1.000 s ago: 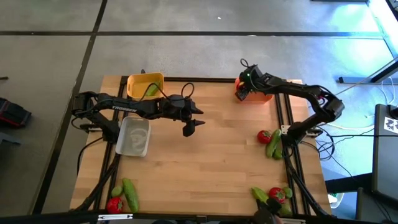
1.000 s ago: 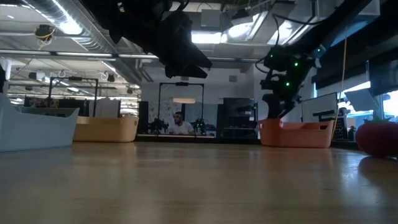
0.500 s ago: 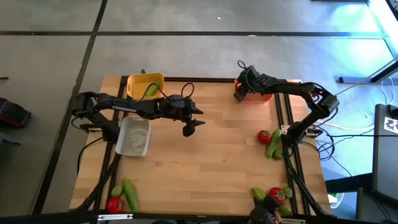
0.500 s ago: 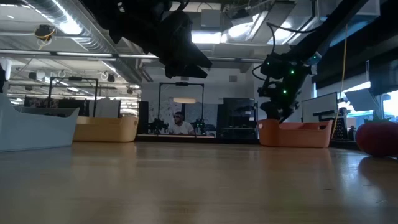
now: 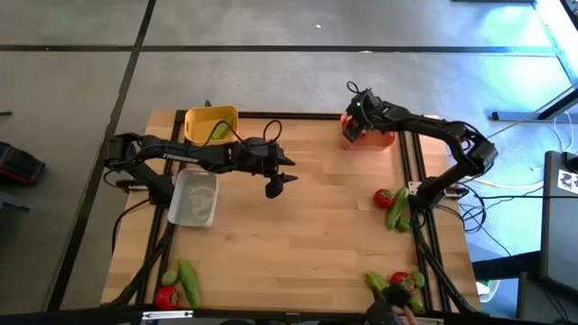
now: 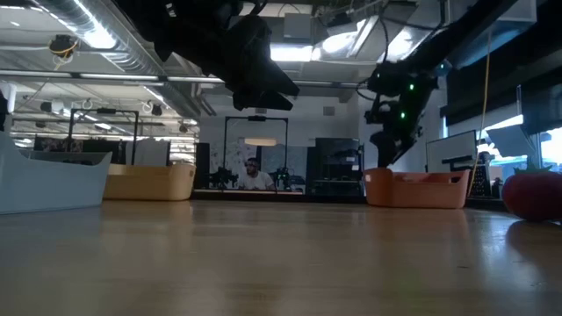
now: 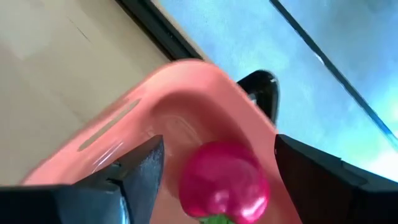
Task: Sort produce into baskets
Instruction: Put the top red tomato into the orange bin
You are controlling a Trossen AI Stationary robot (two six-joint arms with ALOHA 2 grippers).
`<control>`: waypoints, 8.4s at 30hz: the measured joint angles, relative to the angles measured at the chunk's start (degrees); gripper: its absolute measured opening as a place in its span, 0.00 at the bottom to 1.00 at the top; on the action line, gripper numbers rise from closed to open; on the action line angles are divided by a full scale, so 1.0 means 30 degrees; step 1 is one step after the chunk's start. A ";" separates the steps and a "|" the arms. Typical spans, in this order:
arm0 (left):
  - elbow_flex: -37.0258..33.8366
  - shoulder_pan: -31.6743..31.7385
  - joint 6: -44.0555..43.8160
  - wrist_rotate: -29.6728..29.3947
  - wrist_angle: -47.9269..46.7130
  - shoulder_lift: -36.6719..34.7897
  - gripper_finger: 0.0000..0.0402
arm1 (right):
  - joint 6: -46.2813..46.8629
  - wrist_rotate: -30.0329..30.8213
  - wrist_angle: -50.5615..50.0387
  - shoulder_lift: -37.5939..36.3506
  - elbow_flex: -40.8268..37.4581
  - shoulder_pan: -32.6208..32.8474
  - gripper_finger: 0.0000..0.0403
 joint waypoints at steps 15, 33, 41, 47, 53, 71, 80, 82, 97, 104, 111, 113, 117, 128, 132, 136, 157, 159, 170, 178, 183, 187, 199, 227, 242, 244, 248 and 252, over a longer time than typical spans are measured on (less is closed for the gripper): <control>-0.0007 -0.0073 -0.0089 -0.0234 0.0135 0.0000 0.61 | 0.1485 -0.4961 -0.6401 -0.5842 0.0567 0.0222 0.72; -0.0007 -0.0492 0.0073 -0.0313 0.0502 0.0000 0.61 | 0.4094 -0.5168 -1.0947 -0.7047 0.0561 0.5375 0.72; -0.0007 -0.0488 0.0058 -0.0320 0.0500 0.0000 0.61 | 0.5371 -0.5161 -1.2152 -0.7040 0.0561 0.6887 0.72; -0.0007 -0.0488 0.0066 -0.0313 0.0495 0.0000 0.61 | 0.6113 -0.5159 -1.2544 -0.7033 0.0553 0.7666 0.72; -0.0007 -0.0488 0.0073 -0.0313 0.0495 0.0000 0.61 | 0.6558 -0.5153 -1.2589 -0.7033 -0.0307 0.8036 0.72; -0.0007 -0.0495 0.0171 -0.0313 0.0495 0.0000 0.61 | 0.9042 -0.5153 -1.4597 -0.7033 -0.2696 0.8029 0.72; -0.0007 -0.0495 0.0313 -0.0313 0.0495 0.0000 0.61 | 1.0135 -0.6858 -1.5231 -0.7033 -0.3848 0.8452 0.72; -0.0007 -0.0495 0.0321 -0.0313 0.0495 0.0000 0.61 | 1.0409 -0.7027 -1.5208 -0.7033 -0.4171 0.8891 0.72; -0.0007 -0.0495 0.0315 -0.0313 0.0495 0.0000 0.61 | 1.2462 -0.5694 -1.4991 -0.7033 -0.4335 1.1554 0.72; -0.0007 -0.0495 0.0313 -0.0313 0.0495 0.0000 0.61 | 1.3108 -0.5448 -1.4998 -0.6974 -0.4335 1.2007 0.72; -0.0007 -0.0495 0.0316 -0.0313 0.0495 0.0000 0.61 | 1.3065 -0.5838 -1.4976 -0.6974 -0.4335 1.1999 0.72; -0.0007 -0.0495 0.0350 -0.0313 0.0495 0.0000 0.61 | 1.3132 -0.5831 -1.4976 -0.6974 -0.4335 1.1999 0.72; -0.0007 -0.0495 0.0357 -0.0313 0.0588 0.0000 0.61 | 1.3173 -0.5838 -1.4975 -0.6974 -0.4343 1.1992 0.72; -0.0007 -0.0495 0.0372 -0.0320 0.0619 0.0000 0.61 | 1.3215 -0.6355 -1.4940 -0.6974 -0.4357 1.1985 0.72; -0.0007 -0.0495 0.0372 -0.0320 0.0611 0.0000 0.61 | 1.3600 -0.6546 -1.4661 -0.6982 -0.4932 1.1985 0.76; -0.0007 -0.0495 0.0417 -0.0327 0.0617 0.0000 0.61 | 1.3901 -0.6573 -1.4122 -0.6974 -0.5998 1.1978 0.85; -0.0007 -0.0495 0.0517 -0.0338 0.1005 0.0000 0.61 | 1.3522 -0.5955 -1.3004 -0.6958 -0.6502 1.1978 0.60; -0.0007 -0.0495 0.0517 -0.0335 0.0996 0.0000 0.61 | 1.3470 -0.5449 -1.3009 -0.6953 -0.6027 1.1978 0.60; -0.0007 -0.0495 0.0512 -0.0335 0.0998 0.0000 0.61 | 1.1990 -0.1588 -1.2891 -0.6960 -0.2391 1.1201 0.61; -0.0007 -0.0495 0.0525 -0.0335 0.0998 0.0000 0.61 | 0.9444 -0.0127 -1.1197 -0.6960 -0.1030 0.8443 0.62; -0.0007 -0.0495 0.0532 -0.0335 0.0998 0.0000 0.61 | 0.7855 -0.0251 -0.8277 -0.6777 -0.1042 0.6291 0.61; -0.0007 -0.0495 0.0532 -0.0335 0.0998 0.0000 0.61 | 0.6671 -0.0520 -0.6244 -0.6076 -0.1064 0.4726 0.62; -0.0007 -0.0495 0.0532 -0.0332 0.0998 0.0000 0.61 | 0.4008 -0.1008 -0.1415 -0.1745 -0.1071 0.1102 0.62; -0.0007 -0.0495 0.0423 -0.0327 0.0910 0.0000 0.61 | 0.2062 0.1054 -0.1410 0.0752 -0.1086 -0.0451 0.62; -0.0007 -0.0495 0.0430 -0.0327 0.0910 0.0000 0.61 | 0.1996 0.2188 -0.0350 0.2240 -0.1086 -0.0444 0.62; -0.0007 -0.0495 0.0430 -0.0327 0.0910 0.0000 0.61 | 0.1996 0.2234 -0.0354 0.2249 -0.1086 -0.0444 0.63; -0.0007 -0.0495 0.0430 -0.0327 0.0913 0.0000 0.61 | 0.2004 0.2241 -0.0317 0.2293 -0.1086 -0.0444 0.69; -0.0007 -0.0495 0.0423 -0.0320 0.0916 0.0000 0.61 | 0.1944 0.2358 -0.0325 0.2300 -0.1086 -0.0408 0.79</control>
